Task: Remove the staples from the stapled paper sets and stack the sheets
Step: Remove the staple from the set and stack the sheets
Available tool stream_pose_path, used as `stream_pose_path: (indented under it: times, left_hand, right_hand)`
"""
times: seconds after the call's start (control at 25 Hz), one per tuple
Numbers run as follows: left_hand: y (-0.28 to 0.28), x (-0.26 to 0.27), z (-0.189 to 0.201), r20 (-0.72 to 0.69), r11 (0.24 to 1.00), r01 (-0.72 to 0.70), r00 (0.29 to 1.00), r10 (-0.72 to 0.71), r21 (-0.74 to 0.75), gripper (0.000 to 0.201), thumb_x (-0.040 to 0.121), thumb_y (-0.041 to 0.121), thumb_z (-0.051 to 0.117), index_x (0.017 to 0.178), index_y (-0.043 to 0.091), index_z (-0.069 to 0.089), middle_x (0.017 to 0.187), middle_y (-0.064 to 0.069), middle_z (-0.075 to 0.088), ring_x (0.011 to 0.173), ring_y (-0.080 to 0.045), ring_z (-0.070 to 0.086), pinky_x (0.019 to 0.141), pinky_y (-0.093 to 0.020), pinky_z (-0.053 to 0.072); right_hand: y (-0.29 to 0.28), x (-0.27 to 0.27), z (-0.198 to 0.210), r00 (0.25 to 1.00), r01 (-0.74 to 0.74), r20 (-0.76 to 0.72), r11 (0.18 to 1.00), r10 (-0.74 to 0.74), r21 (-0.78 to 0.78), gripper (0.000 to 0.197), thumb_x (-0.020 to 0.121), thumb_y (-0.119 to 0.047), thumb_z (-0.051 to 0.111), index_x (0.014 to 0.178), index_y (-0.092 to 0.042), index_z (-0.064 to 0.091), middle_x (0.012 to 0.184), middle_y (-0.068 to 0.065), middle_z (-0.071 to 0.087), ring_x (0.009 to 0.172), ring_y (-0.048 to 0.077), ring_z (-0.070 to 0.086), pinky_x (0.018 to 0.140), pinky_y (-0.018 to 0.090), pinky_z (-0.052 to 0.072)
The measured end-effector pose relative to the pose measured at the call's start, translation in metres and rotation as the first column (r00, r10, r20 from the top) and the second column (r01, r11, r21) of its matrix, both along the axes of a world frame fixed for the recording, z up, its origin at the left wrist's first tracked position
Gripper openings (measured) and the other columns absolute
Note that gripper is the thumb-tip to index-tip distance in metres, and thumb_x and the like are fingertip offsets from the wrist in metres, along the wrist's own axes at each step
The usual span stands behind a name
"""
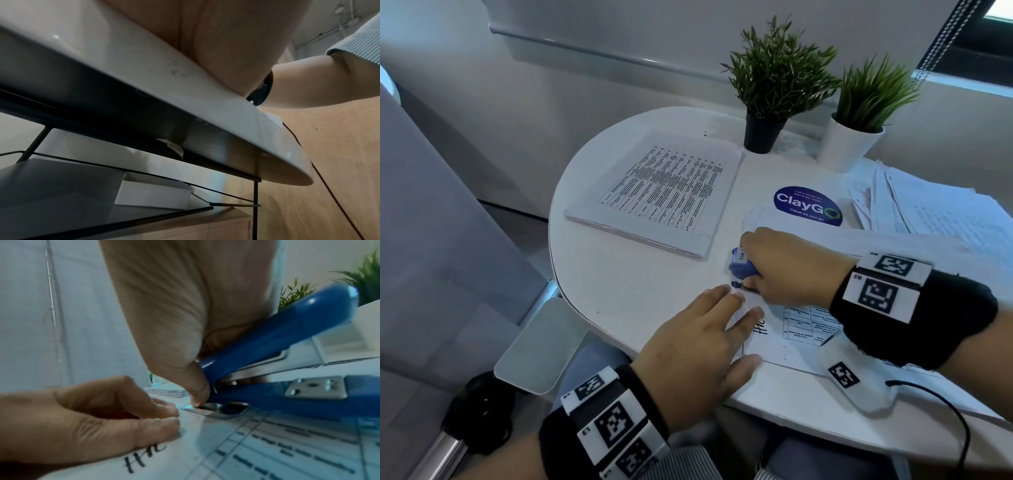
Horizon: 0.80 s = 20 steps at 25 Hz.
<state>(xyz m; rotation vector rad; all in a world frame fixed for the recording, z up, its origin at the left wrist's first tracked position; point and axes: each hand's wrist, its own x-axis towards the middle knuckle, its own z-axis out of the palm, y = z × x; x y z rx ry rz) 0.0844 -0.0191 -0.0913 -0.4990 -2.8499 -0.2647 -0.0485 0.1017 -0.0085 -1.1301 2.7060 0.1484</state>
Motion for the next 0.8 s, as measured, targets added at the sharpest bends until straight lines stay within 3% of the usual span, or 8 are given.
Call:
stream_pose_path:
  times: [0.24, 0.44, 0.56, 0.68, 0.8]
  left_hand:
    - [0.0, -0.001, 0.001, -0.027, 1.0, 0.004, 1.0, -0.005, -0.01, 0.057, 0.094, 0.051, 0.041, 0.135, 0.013, 0.055, 0.134, -0.008, 0.053, 0.133, -0.027, 0.042, 0.11, -0.036, 0.039]
    - [0.002, -0.001, 0.003, -0.034, 1.0, 0.011, 0.999, -0.011, 0.018, 0.058, 0.093, 0.05, 0.042, 0.135, 0.013, 0.054, 0.131, -0.006, 0.054, 0.131, -0.025, 0.044, 0.107, -0.033, 0.04]
    - [0.003, -0.001, 0.005, -0.035, 1.0, 0.004, 0.999, -0.004, 0.001, 0.059, 0.09, 0.051, 0.045, 0.135, 0.014, 0.055, 0.129, -0.004, 0.056, 0.128, -0.023, 0.047, 0.105, -0.032, 0.041]
    - [0.004, -0.001, 0.007, -0.046, 1.0, -0.004, 0.999, 0.003, -0.007, 0.057, 0.088, 0.05, 0.048, 0.131, 0.014, 0.059, 0.128, -0.003, 0.057, 0.123, -0.023, 0.051, 0.102, -0.031, 0.043]
    - [0.004, -0.002, 0.007, -0.023, 1.0, 0.002, 1.0, -0.002, 0.007, 0.057, 0.089, 0.05, 0.047, 0.132, 0.013, 0.058, 0.133, -0.003, 0.055, 0.124, -0.023, 0.05, 0.102, -0.033, 0.045]
  right_hand:
    - [-0.002, -0.011, -0.004, 0.996, 0.019, 0.093, 0.999, -0.016, -0.03, 0.031, 0.092, -0.045, 0.053, 0.091, -0.017, 0.041, 0.079, -0.005, 0.049, 0.067, 0.01, 0.047, 0.057, 0.027, 0.035]
    - [0.005, -0.001, -0.007, 0.96, -0.222, -0.182, 0.975, 0.213, -0.029, 0.036, 0.093, -0.049, 0.049, 0.107, -0.017, 0.042, 0.089, -0.006, 0.049, 0.074, 0.015, 0.049, 0.064, 0.03, 0.042]
    - [0.007, 0.002, -0.009, 0.929, -0.288, -0.243, 0.958, 0.28, 0.004, 0.035, 0.096, -0.045, 0.046, 0.112, -0.015, 0.04, 0.093, -0.001, 0.058, 0.072, 0.018, 0.047, 0.063, 0.031, 0.041]
    - [0.011, 0.002, -0.012, 0.876, -0.382, -0.312, 0.924, 0.367, 0.013, 0.027, 0.094, -0.037, 0.053, 0.103, -0.012, 0.05, 0.083, 0.002, 0.062, 0.065, 0.023, 0.056, 0.055, 0.031, 0.039]
    - [0.016, 0.0, -0.017, 0.802, -0.481, -0.421, 0.876, 0.423, -0.037, 0.021, 0.086, -0.03, 0.062, 0.088, -0.011, 0.054, 0.068, 0.001, 0.059, 0.052, 0.02, 0.053, 0.046, 0.027, 0.033]
